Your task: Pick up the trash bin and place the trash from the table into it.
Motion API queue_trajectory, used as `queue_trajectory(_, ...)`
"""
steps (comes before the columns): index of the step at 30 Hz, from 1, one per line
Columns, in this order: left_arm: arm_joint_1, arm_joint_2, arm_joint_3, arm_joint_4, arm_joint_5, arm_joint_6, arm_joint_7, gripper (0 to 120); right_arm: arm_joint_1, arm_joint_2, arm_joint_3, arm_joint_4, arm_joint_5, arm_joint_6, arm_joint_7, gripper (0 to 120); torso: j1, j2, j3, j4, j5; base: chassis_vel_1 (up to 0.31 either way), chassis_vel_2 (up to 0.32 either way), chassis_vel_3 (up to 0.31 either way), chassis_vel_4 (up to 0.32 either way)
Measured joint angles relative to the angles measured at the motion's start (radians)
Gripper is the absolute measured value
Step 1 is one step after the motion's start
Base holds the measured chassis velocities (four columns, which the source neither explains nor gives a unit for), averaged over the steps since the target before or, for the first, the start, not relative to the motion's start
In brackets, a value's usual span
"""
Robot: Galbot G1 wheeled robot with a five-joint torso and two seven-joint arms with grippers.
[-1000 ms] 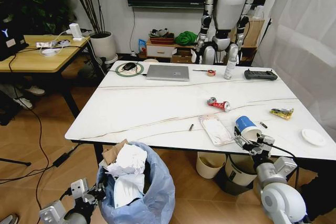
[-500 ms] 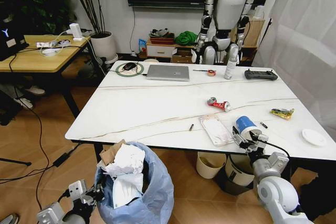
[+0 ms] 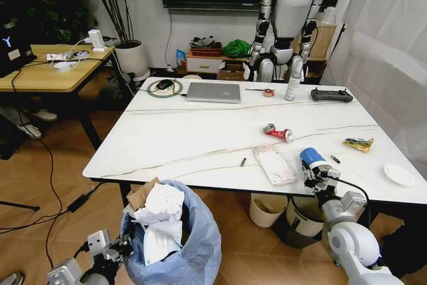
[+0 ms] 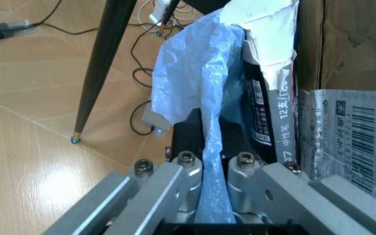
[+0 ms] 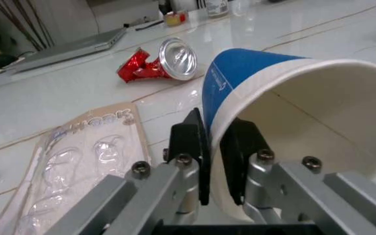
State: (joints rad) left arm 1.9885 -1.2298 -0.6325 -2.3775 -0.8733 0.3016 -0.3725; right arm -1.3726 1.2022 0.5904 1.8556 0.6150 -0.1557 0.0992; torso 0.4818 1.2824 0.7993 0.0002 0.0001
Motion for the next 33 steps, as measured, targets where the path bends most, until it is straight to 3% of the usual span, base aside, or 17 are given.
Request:
queue_trajectory(2,0.000,-0.002,0.001,0.000,0.001,0.000,0.001,0,0.001,-0.004,0.000,-0.003,0.000,0.000,-0.001,0,0.000,0.000,0.000,0.0000,-0.0001,0.000,0.000,0.000,0.000)
queue_trajectory(9,0.003,-0.008,0.004,0.001,0.006,-0.001,0.004,0,0.008,-0.025,-0.002,-0.013,0.000,0.009,-0.017,0,0.000,0.000,0.000,0.0000,0.0001,0.000,0.000,0.000,0.000)
queue_trajectory(14,0.003,-0.008,0.004,0.001,0.007,-0.002,0.005,0,0.001,-0.103,0.015,0.024,-0.014,0.024,-0.078,0,0.000,0.000,0.000,0.0000,-0.0001,0.000,0.000,0.000,0.000)
queue_trajectory(20,0.007,0.022,-0.003,0.001,0.008,-0.002,0.006,0,-0.041,-0.311,0.026,0.205,0.082,0.018,-0.184,0,0.000,0.000,0.000,-0.0001,-0.0003,0.000,0.000,0.000,0.000)
queue_trajectory(21,0.007,0.022,-0.003,0.001,0.008,-0.002,0.006,0,-0.041,-0.311,0.026,0.205,0.082,0.018,-0.184,0,0.000,0.000,0.000,-0.0001,-0.0003,0.000,0.000,0.000,0.000)
queue_trajectory(27,0.006,0.053,-0.005,-0.002,-0.002,-0.003,0.006,0,-0.041,-0.574,0.004,0.401,0.208,0.001,-0.204,0,0.000,0.000,0.000,0.0001,-0.0003,0.000,0.000,0.000,0.000)
queue_trajectory(29,0.005,0.056,-0.003,-0.001,-0.002,-0.003,0.006,0,-0.036,-0.603,0.000,0.421,0.217,-0.002,-0.206,0,0.000,0.000,0.000,0.0001,-0.0003,0.000,0.000,0.000,0.000)
queue_trajectory(33,0.000,0.073,0.008,0.004,-0.002,-0.002,0.006,0,-0.004,-0.751,-0.039,0.526,0.266,-0.037,-0.203,0,0.000,0.000,0.000,0.0000,-0.0004,0.000,0.000,0.000,0.000)
